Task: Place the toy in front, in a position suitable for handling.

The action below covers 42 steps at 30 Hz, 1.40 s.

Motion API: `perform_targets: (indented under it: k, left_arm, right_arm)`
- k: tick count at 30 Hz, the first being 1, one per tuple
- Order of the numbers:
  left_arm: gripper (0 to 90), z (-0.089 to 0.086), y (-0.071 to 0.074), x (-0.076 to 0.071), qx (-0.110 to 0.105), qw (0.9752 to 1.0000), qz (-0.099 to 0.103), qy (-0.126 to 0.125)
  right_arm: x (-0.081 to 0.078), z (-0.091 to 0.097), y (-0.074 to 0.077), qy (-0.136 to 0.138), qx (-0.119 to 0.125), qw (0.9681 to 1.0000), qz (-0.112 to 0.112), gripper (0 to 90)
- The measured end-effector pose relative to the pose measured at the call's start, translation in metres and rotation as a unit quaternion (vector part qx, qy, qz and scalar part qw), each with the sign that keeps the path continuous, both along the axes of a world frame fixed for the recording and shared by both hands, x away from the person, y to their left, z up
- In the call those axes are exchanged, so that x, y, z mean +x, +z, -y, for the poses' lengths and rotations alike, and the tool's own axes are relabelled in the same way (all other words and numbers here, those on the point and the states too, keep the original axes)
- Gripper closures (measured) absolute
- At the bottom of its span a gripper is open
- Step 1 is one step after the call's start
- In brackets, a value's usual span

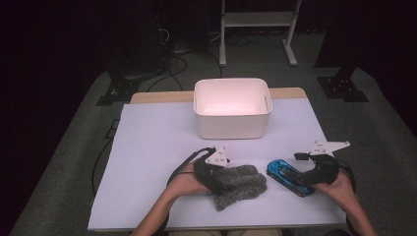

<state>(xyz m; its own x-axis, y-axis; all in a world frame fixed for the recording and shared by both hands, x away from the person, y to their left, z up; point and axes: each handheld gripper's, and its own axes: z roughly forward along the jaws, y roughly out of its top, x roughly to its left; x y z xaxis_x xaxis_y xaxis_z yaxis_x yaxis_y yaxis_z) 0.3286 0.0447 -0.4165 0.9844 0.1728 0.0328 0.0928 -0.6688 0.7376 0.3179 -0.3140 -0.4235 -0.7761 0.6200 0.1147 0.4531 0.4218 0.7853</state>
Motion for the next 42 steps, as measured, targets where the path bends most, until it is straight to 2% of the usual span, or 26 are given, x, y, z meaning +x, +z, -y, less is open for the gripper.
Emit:
perform_targets:
  k: [6,7,13,14,16,17,19,20,25,26,27,29,34,37,42]
  left_arm:
    - [14.7,0.017,-0.01,0.001,0.023,0.9997,-0.003,-0.012]
    - [18.7,0.021,-0.014,0.002,0.026,0.9995,-0.005,-0.018]
    - [23.6,0.028,-0.021,0.005,0.039,0.999,-0.004,-0.019]
    - [27.1,0.029,-0.024,0.005,0.044,0.9988,-0.006,-0.019]
    - [28.3,0.03,-0.026,0.005,0.046,0.9988,-0.006,-0.017]
    - [32.7,0.03,-0.027,0.005,0.049,0.9986,-0.005,-0.016]
    - [34.4,0.03,-0.028,0.005,0.049,0.9987,-0.002,-0.015]
    - [38.6,0.031,-0.028,0.005,0.05,0.9986,0.001,-0.016]
    - [50.6,0.03,-0.027,0.005,0.055,0.9982,0.008,-0.022]
    - [55.3,0.03,-0.027,0.005,0.055,0.9982,0.008,-0.022]
    - [55.3,0.03,-0.027,0.004,0.053,0.9982,0.01,-0.024]
    - [67.4,0.03,-0.026,0.003,0.057,0.9978,0.011,-0.034]
    - [74.9,0.03,-0.023,0.004,0.063,0.9967,0.012,-0.05]
    - [75.8,0.029,-0.021,0.004,0.057,0.997,0.006,-0.052]
    - [75.8,0.02,-0.006,0.005,0.053,0.9967,0.012,-0.061]
  right_arm:
    - [0.0,0.0,0.0,0.002,0.0,1.0,-0.002,13.2]
    - [0.0,0.0,0.0,0.003,-0.001,1.0,-0.002,13.2]
    - [0.0,0.0,0.0,0.004,-0.001,1.0,-0.002,13.2]
    - [0.0,0.0,0.0,0.005,-0.001,1.0,-0.002,13.2]
    - [0.0,0.0,0.0,0.006,-0.001,1.0,-0.002,13.2]
    - [0.0,-0.001,-0.001,0.007,-0.002,1.0,-0.002,13.2]
    - [0.0,-0.001,-0.001,0.007,-0.003,1.0,-0.002,13.2]
    - [0.0,-0.001,-0.001,0.007,-0.003,1.0,-0.003,13.2]
    - [0.0,-0.003,-0.001,0.009,-0.005,0.9999,-0.004,13.2]
    - [0.0,-0.003,-0.001,0.009,-0.005,0.9999,-0.004,13.2]
    - [0.0,-0.003,-0.001,0.009,-0.005,0.9999,-0.004,13.2]
    - [0.0,-0.003,-0.001,0.01,-0.006,0.9999,-0.004,13.2]
    - [0.0,-0.003,-0.002,0.011,-0.006,0.9999,-0.005,13.2]
    - [0.0,-0.003,-0.002,0.012,-0.007,0.9999,-0.006,13.2]
    - [0.0,-0.002,-0.002,0.012,-0.004,0.9999,-0.003,13.2]
